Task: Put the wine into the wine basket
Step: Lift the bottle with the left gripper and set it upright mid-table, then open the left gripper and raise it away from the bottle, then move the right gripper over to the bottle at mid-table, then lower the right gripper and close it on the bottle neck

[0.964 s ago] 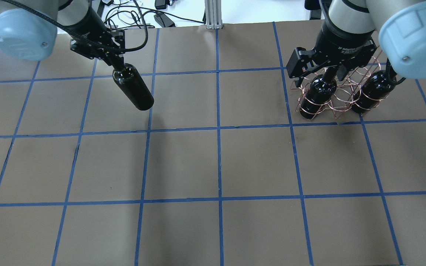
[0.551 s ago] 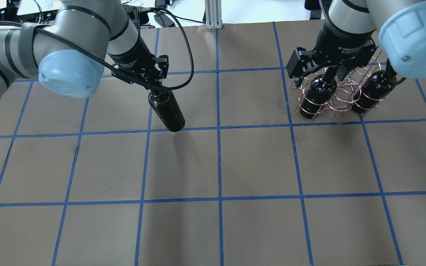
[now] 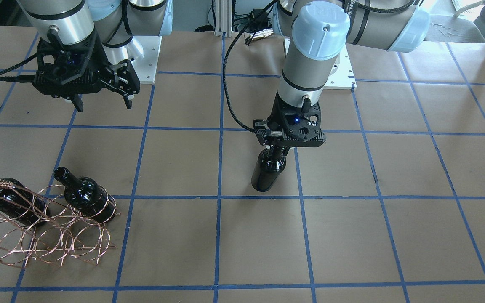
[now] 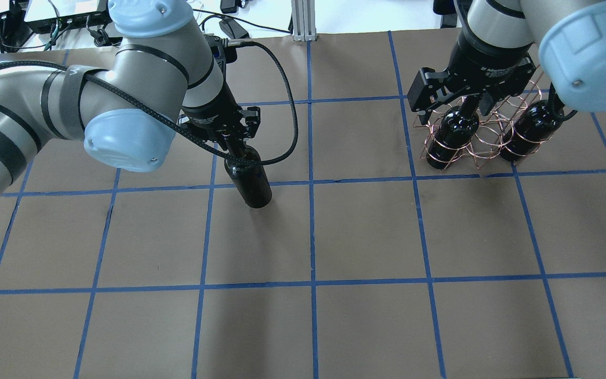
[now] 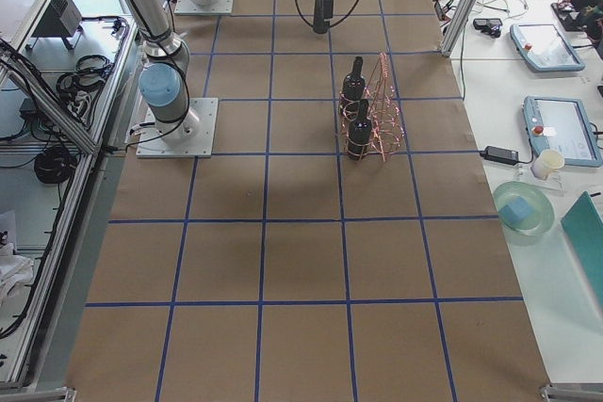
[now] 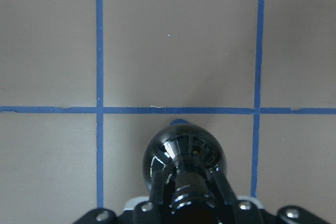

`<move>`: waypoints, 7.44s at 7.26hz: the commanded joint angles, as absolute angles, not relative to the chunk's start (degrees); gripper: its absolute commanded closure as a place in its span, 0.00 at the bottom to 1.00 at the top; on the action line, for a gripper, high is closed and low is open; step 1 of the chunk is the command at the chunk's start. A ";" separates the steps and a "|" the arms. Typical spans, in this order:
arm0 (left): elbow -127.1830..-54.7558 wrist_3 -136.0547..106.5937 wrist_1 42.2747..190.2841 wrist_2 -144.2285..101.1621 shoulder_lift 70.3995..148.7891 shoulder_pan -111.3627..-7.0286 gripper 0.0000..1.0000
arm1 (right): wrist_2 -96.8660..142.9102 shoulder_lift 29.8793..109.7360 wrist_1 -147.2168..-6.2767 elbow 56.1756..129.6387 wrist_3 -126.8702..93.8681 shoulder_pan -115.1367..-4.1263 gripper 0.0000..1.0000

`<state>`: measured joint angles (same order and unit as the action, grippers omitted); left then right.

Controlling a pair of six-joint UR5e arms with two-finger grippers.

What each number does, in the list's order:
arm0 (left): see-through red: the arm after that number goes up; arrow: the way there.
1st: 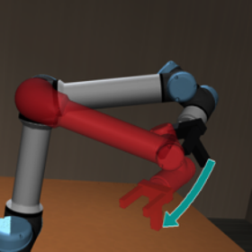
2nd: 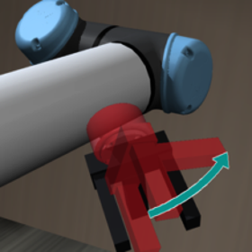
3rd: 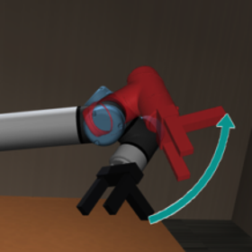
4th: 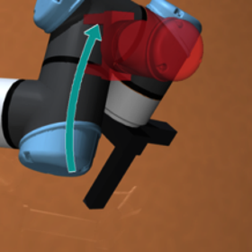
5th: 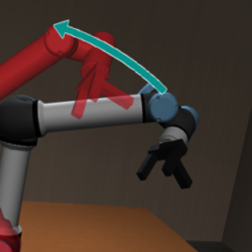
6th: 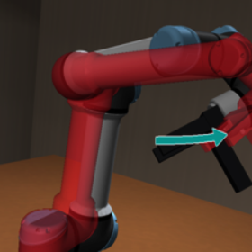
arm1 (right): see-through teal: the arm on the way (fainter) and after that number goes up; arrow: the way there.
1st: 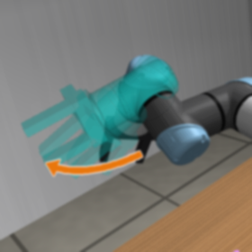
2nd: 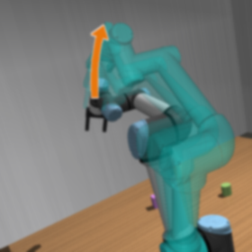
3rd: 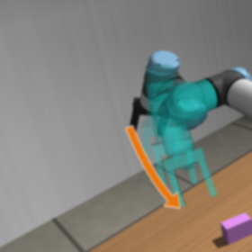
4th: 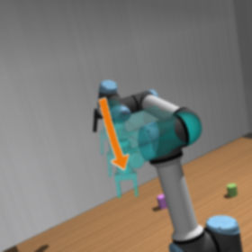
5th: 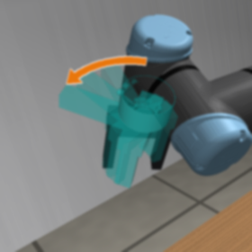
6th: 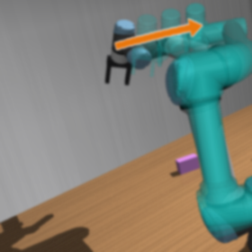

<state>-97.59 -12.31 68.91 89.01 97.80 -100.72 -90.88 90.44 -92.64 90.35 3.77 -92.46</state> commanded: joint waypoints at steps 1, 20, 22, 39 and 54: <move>-97.56 -12.74 68.65 89.74 98.52 -100.72 1.00 | -90.97 90.53 -92.64 90.35 3.78 -92.46 0.00; -85.87 12.57 78.31 89.03 98.79 -72.51 0.00 | -92.20 87.66 -95.19 85.81 -17.60 -109.98 0.01; -86.13 12.66 78.05 89.47 98.88 -72.34 0.00 | -89.76 80.19 -95.79 79.40 -30.52 -120.71 0.01; -87.28 12.74 78.40 88.94 99.76 -72.07 0.00 | -85.78 62.84 -105.56 74.27 -41.48 -121.11 0.15; -89.30 11.87 79.10 87.89 98.36 -73.65 0.00 | -82.62 63.98 -105.03 74.62 -42.80 -121.55 0.70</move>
